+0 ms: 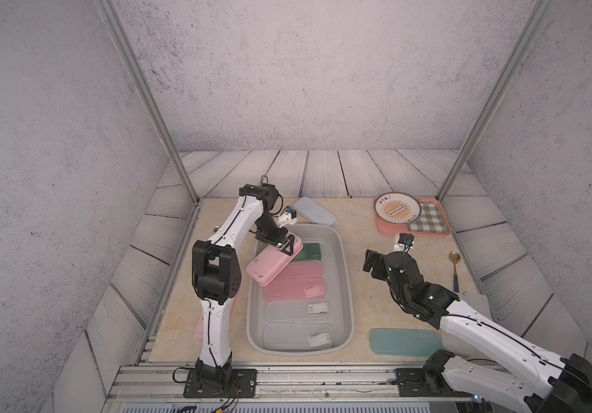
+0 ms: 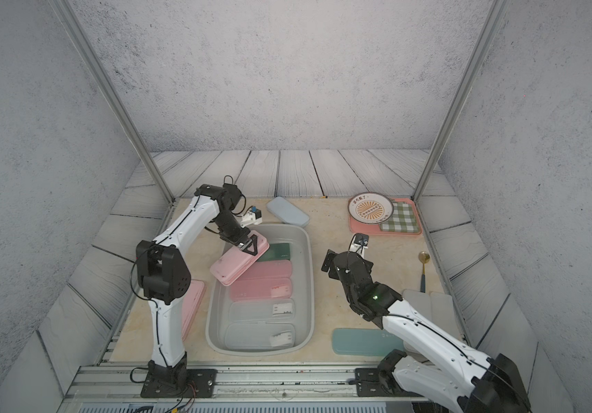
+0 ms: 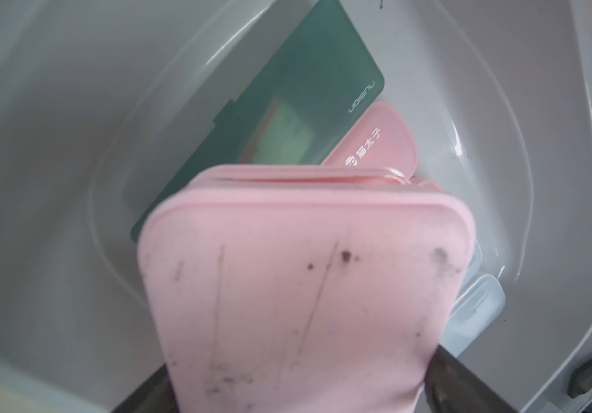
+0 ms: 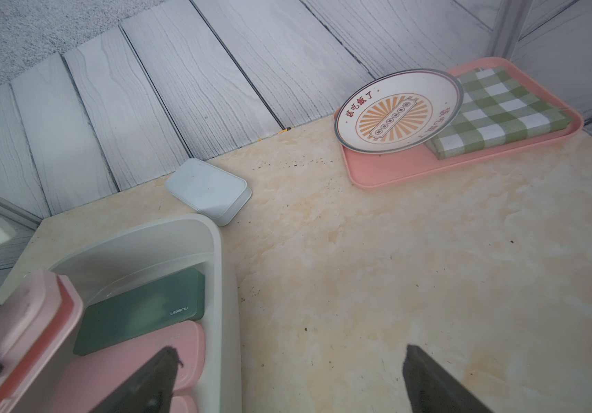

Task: Put the pencil case into the storage box
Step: Place the pencil case at the storage box.

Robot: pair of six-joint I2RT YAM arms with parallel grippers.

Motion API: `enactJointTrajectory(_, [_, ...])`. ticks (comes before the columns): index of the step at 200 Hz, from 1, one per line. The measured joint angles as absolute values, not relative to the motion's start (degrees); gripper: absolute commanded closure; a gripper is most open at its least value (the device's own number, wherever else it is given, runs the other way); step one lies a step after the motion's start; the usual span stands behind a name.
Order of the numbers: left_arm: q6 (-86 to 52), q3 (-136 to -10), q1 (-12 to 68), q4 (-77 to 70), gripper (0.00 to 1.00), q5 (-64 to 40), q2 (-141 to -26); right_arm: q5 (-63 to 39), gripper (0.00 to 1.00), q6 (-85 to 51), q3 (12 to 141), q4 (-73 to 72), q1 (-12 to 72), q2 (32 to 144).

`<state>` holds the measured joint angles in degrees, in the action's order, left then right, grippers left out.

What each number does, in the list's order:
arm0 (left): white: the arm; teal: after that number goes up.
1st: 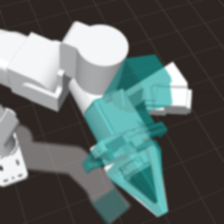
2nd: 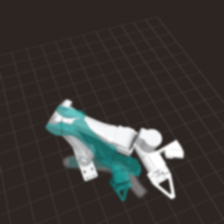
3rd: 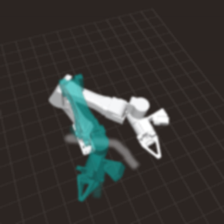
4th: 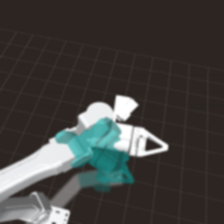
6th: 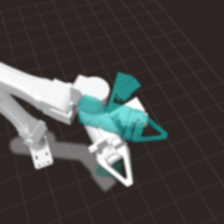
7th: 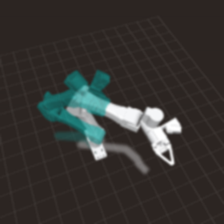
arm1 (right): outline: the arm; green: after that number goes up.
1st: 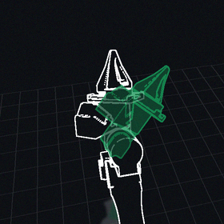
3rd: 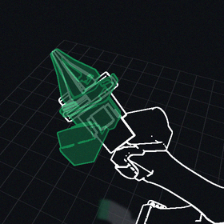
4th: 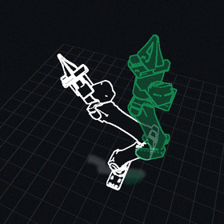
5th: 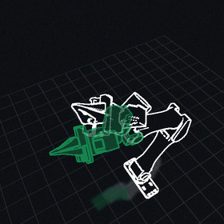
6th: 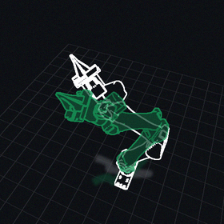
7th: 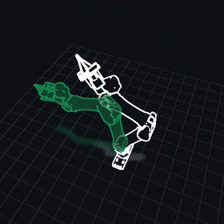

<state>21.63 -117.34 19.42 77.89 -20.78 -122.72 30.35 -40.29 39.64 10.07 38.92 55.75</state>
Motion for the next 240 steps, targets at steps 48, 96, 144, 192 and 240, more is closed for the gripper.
enactJointTrajectory(48, [24.7, -117.7, 25.7, 73.3, 0.23, -14.3, -125.9, 31.9, 0.01, -41.2, 37.2, 11.5, 38.9, 51.0])
enactJointTrajectory(96, [28.6, -114.5, 28.8, 67.5, 0.23, -9.6, -128.2, 33.6, 0.01, -41.3, 37.2, 12.2, 38.9, 50.9])
enactJointTrajectory(144, [31.7, -114.5, 28.5, 64.2, 0.21, -7.5, -131.0, 34.5, 0.01, -41.5, 38.0, 12.4, 38.9, 52.7])
enactJointTrajectory(192, [33.6, -112.6, 28.5, 62.4, 0.07, -7.5, -130.1, 35.1, 0.01, -42.0, 39.0, 12.6, 38.9, 54.9])
enactJointTrajectory(240, [33.8, -120.6, 28.5, 68.2, 0.00, -8.4, -130.6, 35.5, 0.01, -42.0, 39.0, 12.0, 38.9, 56.2])
